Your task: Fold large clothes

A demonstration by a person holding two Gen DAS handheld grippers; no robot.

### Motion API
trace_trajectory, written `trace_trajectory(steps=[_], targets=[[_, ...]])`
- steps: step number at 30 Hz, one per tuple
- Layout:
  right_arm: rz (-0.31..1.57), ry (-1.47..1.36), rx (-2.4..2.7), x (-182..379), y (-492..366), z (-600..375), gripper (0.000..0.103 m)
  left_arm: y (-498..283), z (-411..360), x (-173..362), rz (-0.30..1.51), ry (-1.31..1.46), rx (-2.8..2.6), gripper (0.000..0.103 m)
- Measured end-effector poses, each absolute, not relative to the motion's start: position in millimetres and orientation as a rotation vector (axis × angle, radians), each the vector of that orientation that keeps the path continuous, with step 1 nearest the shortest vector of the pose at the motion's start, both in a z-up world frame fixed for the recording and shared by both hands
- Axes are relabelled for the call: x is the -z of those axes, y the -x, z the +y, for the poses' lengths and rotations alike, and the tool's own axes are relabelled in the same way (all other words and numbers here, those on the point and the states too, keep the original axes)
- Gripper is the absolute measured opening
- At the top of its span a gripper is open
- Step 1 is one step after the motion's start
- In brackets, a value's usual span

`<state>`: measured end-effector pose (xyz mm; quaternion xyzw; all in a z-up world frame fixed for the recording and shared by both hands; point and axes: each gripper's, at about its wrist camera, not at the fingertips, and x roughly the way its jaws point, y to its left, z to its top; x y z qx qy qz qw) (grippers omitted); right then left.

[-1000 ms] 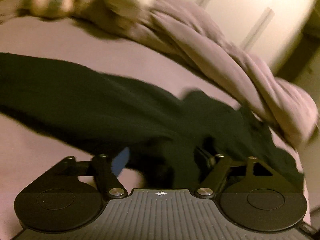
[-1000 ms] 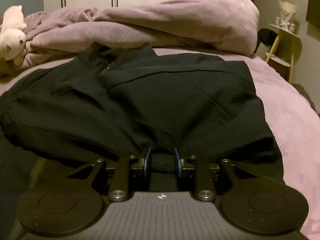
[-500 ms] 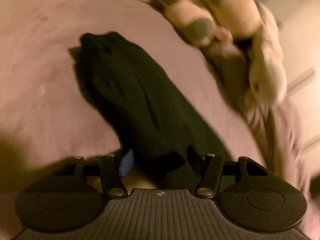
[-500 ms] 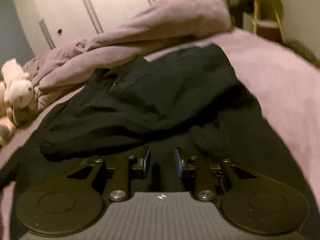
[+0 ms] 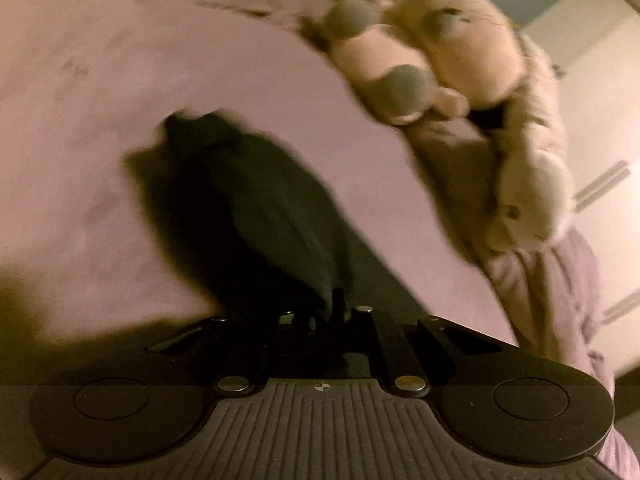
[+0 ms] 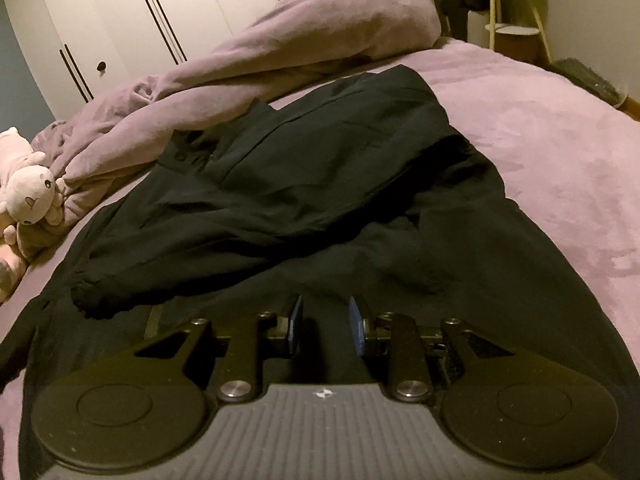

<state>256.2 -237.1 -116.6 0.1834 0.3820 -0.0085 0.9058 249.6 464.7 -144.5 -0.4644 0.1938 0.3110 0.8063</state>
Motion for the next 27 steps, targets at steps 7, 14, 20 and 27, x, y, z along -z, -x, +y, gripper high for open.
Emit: trace_trajectory(steps=[7, 14, 20, 27], targets=[[0.790, -0.379, 0.025, 113.8, -245.9, -244.9, 0.026, -297.0, 333.5, 63.1, 0.408, 0.712, -0.293, 0.008], [0.787, -0.400, 0.037, 108.7, -237.5, -259.5, 0.026, -325.6, 131.9, 49.4, 0.557, 0.476, 0.205, 0.033], [0.786, -0.423, 0.006, 103.6, -238.7, -274.0, 0.026, -320.5, 85.9, 90.5, 0.738, 0.322, 0.174, 0.053], [0.785, -0.542, -0.108, 108.4, -257.3, -272.3, 0.033, -277.5, 130.3, 89.8, 0.736, 0.368, 0.010, 0.070]])
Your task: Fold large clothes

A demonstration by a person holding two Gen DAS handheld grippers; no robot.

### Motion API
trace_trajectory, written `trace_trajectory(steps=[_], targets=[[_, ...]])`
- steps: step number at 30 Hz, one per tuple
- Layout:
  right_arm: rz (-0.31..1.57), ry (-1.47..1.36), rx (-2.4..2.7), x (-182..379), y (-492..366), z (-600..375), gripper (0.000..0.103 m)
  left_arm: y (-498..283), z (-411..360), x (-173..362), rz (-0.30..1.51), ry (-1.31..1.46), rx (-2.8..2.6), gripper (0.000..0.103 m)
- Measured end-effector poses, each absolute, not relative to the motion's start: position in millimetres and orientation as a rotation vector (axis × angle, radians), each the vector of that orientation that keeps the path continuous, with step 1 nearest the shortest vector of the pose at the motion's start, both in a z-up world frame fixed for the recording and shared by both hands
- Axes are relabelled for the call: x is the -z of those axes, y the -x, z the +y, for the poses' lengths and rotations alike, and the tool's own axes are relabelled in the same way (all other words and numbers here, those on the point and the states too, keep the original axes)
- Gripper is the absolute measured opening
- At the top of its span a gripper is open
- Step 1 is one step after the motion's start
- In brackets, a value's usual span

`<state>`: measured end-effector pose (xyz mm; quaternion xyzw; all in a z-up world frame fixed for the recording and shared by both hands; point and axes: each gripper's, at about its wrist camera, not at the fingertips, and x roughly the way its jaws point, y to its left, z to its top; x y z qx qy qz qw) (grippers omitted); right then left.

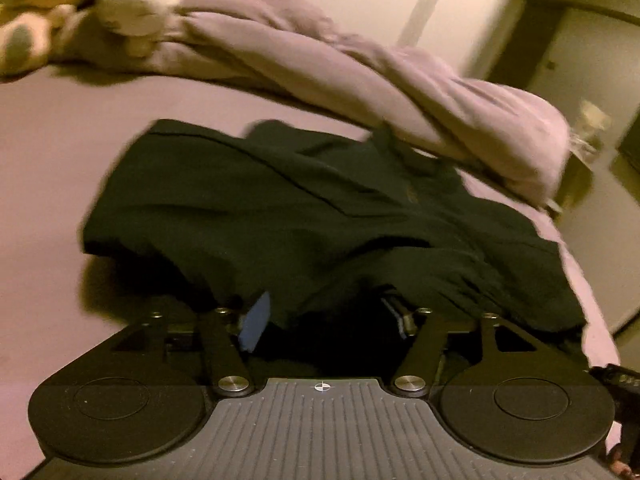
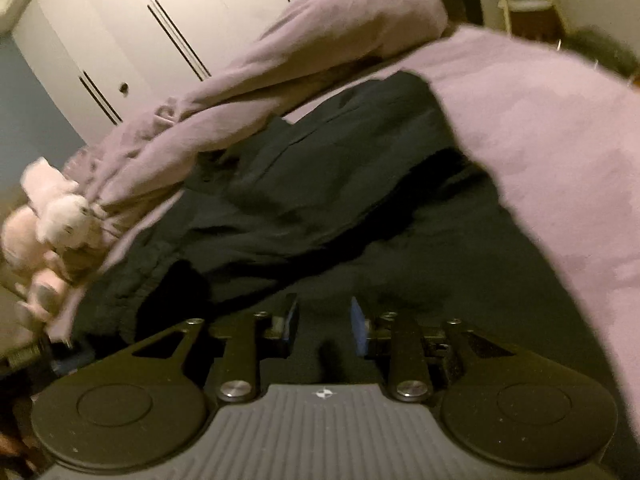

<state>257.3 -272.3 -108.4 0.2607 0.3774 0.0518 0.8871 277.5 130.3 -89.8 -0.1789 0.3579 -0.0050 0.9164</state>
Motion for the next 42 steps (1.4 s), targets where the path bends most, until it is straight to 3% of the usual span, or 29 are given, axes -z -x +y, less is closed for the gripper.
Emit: trace_trajectory(steps=[3, 4, 7, 12, 23, 26, 28, 30, 34, 37, 42], targets=[[0.818, -0.675, -0.189, 116.2, -268.8, -264.2, 0.041, -262.3, 147.5, 88.8, 0.729, 0.350, -0.064, 0.074], [0.827, -0.728, -0.224, 118.5, -273.1, -259.5, 0.049, -259.4, 155.8, 90.5, 0.734, 0.351, -0.078, 0.076], [0.849, -0.828, -0.325, 121.5, -285.0, -240.9, 0.061, -255.1, 156.6, 96.3, 0.770, 0.346, -0.063, 0.076], [0.936, -0.854, -0.439, 128.2, -299.0, -195.8, 0.062, -250.8, 145.8, 107.4, 0.833, 0.307, -0.026, 0.076], [0.983, -0.810, -0.480, 142.4, -311.9, -154.3, 0.062, -197.7, 163.9, 108.4, 0.793, 0.391, -0.106, 0.077], [1.000, -0.816, -0.491, 148.2, -319.6, -144.2, 0.048, -197.3, 167.7, 108.4, 0.790, 0.416, -0.117, 0.077], [1.022, -0.822, -0.501, 151.3, -324.2, -140.7, 0.022, -200.1, 167.2, 107.2, 0.794, 0.408, -0.128, 0.077], [1.016, -0.748, -0.499, 141.6, -325.8, -135.7, 0.014, -206.1, 163.6, 103.6, 0.784, 0.384, -0.140, 0.077], [0.786, -0.361, -0.441, 73.1, -316.6, -136.0, 0.010, -228.2, 155.3, 96.6, 0.761, 0.359, -0.168, 0.077], [0.647, -0.242, -0.339, 34.8, -320.9, -166.4, 0.010, -251.6, 147.7, 91.6, 0.730, 0.362, -0.186, 0.077], [0.680, -0.243, -0.158, 43.8, -355.0, -228.1, 0.015, -298.0, 131.4, 105.0, 0.736, 0.313, -0.211, 0.078]])
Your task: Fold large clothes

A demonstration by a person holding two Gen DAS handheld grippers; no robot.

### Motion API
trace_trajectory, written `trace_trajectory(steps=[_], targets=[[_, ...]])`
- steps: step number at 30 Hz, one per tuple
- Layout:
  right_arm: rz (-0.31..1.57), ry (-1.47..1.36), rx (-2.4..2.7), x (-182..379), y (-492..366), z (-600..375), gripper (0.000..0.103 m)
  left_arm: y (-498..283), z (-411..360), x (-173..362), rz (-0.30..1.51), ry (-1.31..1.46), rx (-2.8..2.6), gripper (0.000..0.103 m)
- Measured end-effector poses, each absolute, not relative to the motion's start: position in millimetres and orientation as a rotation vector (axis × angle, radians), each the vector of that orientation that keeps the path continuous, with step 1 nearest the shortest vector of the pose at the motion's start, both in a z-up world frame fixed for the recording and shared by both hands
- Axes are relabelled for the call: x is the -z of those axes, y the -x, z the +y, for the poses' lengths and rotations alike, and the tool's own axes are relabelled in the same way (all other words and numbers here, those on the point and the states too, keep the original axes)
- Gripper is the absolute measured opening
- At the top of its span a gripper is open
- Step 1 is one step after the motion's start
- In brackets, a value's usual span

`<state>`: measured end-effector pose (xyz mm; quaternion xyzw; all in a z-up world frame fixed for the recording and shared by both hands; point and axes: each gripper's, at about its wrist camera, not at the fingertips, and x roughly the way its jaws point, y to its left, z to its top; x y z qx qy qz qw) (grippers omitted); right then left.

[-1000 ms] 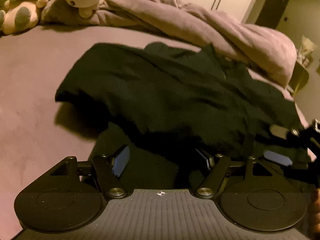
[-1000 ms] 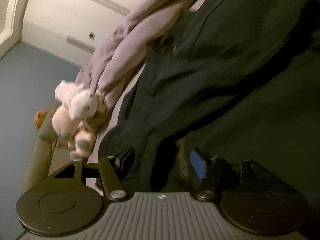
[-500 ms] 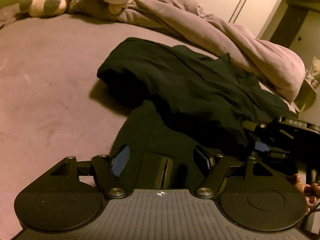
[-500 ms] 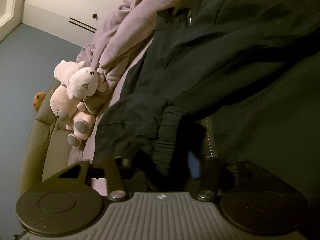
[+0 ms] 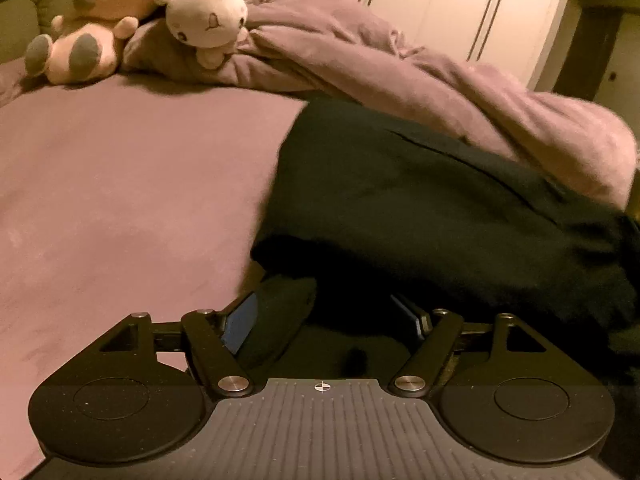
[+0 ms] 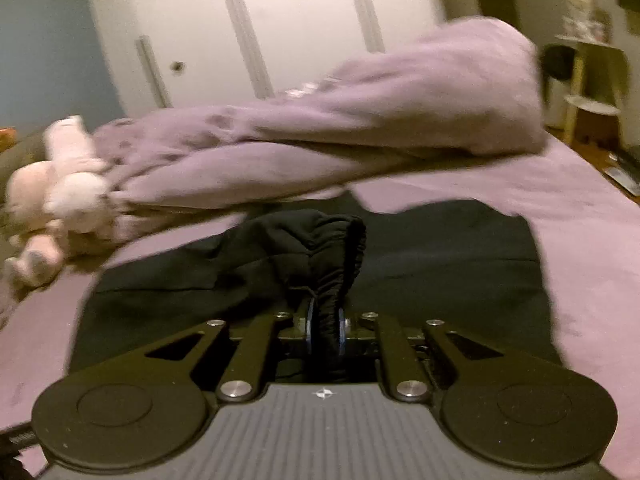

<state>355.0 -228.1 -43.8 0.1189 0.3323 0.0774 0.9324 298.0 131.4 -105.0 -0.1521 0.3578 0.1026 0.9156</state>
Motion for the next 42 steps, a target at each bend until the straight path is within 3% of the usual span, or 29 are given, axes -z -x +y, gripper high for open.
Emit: trace_trajectory(steps=[2, 4, 6, 12, 14, 16, 18, 24, 27, 29, 31, 33, 38, 42], targets=[[0.723, -0.338, -0.109, 58.7, -357.3, -256.2, 0.022, -308.9, 129.6, 114.3, 0.759, 0.300, -0.211, 0.078], [0.747, -0.444, -0.099, 73.8, -350.2, -278.4, 0.043, -314.5, 128.5, 119.6, 0.769, 0.273, -0.230, 0.078], [0.755, -0.538, -0.100, 89.6, -337.2, -294.7, 0.048, -316.7, 128.7, 121.4, 0.763, 0.257, -0.231, 0.078], [0.799, -0.798, -0.170, 131.4, -335.1, -298.2, 0.049, -319.9, 127.6, 120.9, 0.777, 0.268, -0.242, 0.078], [0.799, -0.831, -0.157, 135.9, -338.9, -294.3, 0.048, -319.7, 126.5, 120.1, 0.781, 0.258, -0.240, 0.078], [0.791, -0.849, -0.168, 133.8, -341.1, -291.9, 0.027, -318.3, 127.1, 119.0, 0.781, 0.254, -0.234, 0.078], [0.773, -0.822, -0.182, 126.5, -339.3, -287.9, 0.022, -317.5, 128.2, 119.2, 0.780, 0.256, -0.230, 0.078], [0.709, -0.811, -0.201, 111.9, -343.2, -282.2, 0.020, -316.5, 128.7, 121.7, 0.786, 0.257, -0.234, 0.078], [0.733, -0.825, -0.175, 116.5, -350.9, -277.0, 0.029, -318.1, 125.7, 121.3, 0.787, 0.246, -0.235, 0.078], [0.764, -0.812, -0.152, 121.9, -359.7, -268.5, 0.029, -319.2, 124.2, 121.5, 0.789, 0.236, -0.232, 0.078], [0.780, -0.754, -0.137, 121.5, -370.1, -256.6, 0.020, -320.0, 123.3, 121.0, 0.791, 0.227, -0.234, 0.078], [0.757, -0.661, -0.120, 107.7, -375.8, -248.8, 0.017, -319.4, 124.5, 120.0, 0.786, 0.220, -0.234, 0.078], [0.583, -0.366, 0.035, 64.0, -368.2, -250.9, 0.016, -317.5, 130.7, 120.3, 0.789, 0.216, -0.261, 0.078], [0.622, -0.332, 0.116, 79.8, -372.7, -271.4, 0.015, -316.8, 133.9, 124.2, 0.802, 0.224, -0.270, 0.078]])
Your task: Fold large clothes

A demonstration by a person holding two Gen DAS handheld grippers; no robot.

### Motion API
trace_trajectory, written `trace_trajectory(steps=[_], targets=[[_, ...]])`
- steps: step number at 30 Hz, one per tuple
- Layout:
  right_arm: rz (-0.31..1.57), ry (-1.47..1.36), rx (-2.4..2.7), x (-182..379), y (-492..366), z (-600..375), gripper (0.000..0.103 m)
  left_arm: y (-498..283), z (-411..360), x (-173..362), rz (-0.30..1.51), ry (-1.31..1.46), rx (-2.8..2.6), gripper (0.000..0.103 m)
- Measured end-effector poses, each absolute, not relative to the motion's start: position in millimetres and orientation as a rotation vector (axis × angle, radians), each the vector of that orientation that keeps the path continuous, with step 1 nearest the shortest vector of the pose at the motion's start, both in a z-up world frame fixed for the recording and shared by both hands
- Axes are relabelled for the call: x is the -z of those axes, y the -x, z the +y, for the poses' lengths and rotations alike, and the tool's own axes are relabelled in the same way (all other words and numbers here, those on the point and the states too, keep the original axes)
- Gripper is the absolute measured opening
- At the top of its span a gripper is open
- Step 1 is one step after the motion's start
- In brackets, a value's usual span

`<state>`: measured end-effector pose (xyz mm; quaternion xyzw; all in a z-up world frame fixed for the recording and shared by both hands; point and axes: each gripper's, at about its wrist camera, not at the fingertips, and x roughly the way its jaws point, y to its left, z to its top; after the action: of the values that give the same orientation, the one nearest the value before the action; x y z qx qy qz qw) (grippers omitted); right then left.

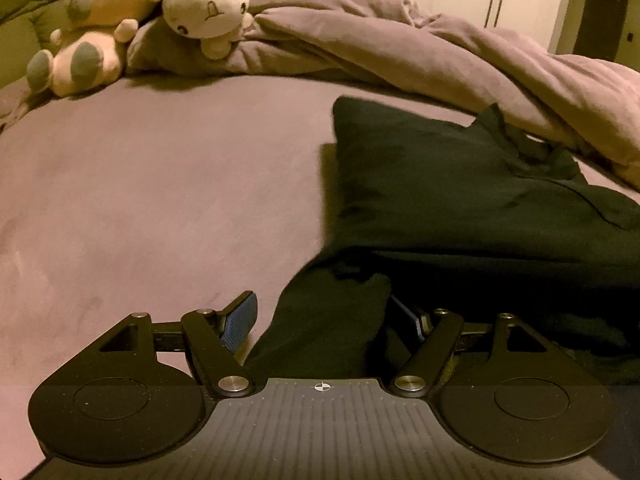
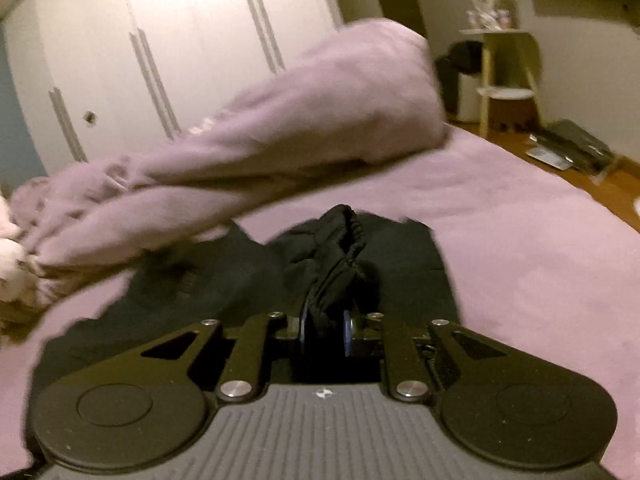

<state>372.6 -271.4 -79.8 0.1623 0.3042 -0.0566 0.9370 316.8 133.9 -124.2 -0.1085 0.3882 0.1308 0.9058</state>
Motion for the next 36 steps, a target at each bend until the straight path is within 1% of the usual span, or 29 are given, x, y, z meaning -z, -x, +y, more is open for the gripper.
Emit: trace_trajectory(steps=[5, 6, 8, 9, 10, 12, 15, 16, 18, 20, 23, 24, 26, 27, 29, 30, 31, 34, 36], targets=[[0.751, -0.288, 0.107, 118.1, -381.8, -280.1, 0.016, -310.8, 138.5, 114.0, 0.794, 0.224, -0.284, 0.078], [0.739, -0.298, 0.095, 116.2, -378.4, -283.9, 0.017, -308.0, 139.8, 106.7, 0.773, 0.222, -0.292, 0.078], [0.718, -0.393, 0.093, 105.1, -368.9, -300.7, 0.025, -305.4, 142.3, 90.9, 0.719, 0.205, -0.299, 0.078], [0.704, -0.445, 0.112, 98.7, -363.5, -307.6, 0.030, -305.4, 141.9, 81.3, 0.679, 0.189, -0.297, 0.079], [0.680, -0.485, 0.142, 90.7, -356.8, -312.7, 0.032, -307.6, 141.1, 74.7, 0.650, 0.179, -0.295, 0.082], [0.623, -0.480, 0.226, 75.5, -348.9, -308.0, 0.032, -321.3, 135.9, 64.7, 0.625, 0.167, -0.274, 0.082], [0.557, -0.342, 0.384, 57.3, -353.6, -281.9, 0.033, -353.8, 116.6, 62.2, 0.628, 0.183, -0.214, 0.082], [0.512, -0.342, 0.373, 55.4, -355.7, -274.5, 0.035, -364.1, 108.5, 63.6, 0.624, 0.175, -0.189, 0.083], [0.485, -0.408, 0.148, 63.0, -371.5, -257.4, 0.035, -391.3, 87.5, 70.2, 0.598, 0.149, -0.178, 0.083], [0.515, -0.461, -0.090, 81.2, -395.5, -232.5, 0.035, -416.4, 69.7, 79.8, 0.562, 0.143, -0.173, 0.083], [0.609, -0.364, -0.197, 110.5, -431.7, -191.8, 0.034, -449.7, 50.4, 101.4, 0.526, 0.077, -0.188, 0.083], [0.636, -0.325, -0.192, 118.5, -439.5, -185.2, 0.032, -455.0, 47.5, 110.1, 0.511, 0.033, -0.196, 0.083], [0.673, -0.228, -0.154, 136.7, -456.7, -183.8, 0.025, -467.6, 45.1, 131.0, 0.543, -0.060, -0.234, 0.083], [0.660, -0.179, -0.149, 141.4, -458.9, -187.4, 0.019, -470.4, 47.6, 139.6, 0.554, -0.066, -0.232, 0.083], [0.618, -0.094, -0.128, 144.1, -461.0, -207.4, 0.015, -467.9, 55.2, 147.2, 0.540, -0.015, -0.224, 0.084], [0.608, -0.067, -0.111, 144.1, -462.3, -223.0, 0.003, -465.9, 59.3, 147.3, 0.532, 0.022, -0.217, 0.083], [0.602, -0.055, -0.086, 143.2, -463.4, -238.8, 0.000, -463.2, 61.9, 146.8, 0.526, 0.045, -0.207, 0.083], [0.577, -0.146, -0.054, 140.1, -453.2, -279.1, 0.000, -453.0, 66.4, 147.9, 0.521, 0.044, -0.190, 0.083], [0.555, -0.146, -0.052, 142.9, -445.7, -281.4, 0.000, -451.5, 69.1, 149.9, 0.514, 0.049, -0.179, 0.083]])
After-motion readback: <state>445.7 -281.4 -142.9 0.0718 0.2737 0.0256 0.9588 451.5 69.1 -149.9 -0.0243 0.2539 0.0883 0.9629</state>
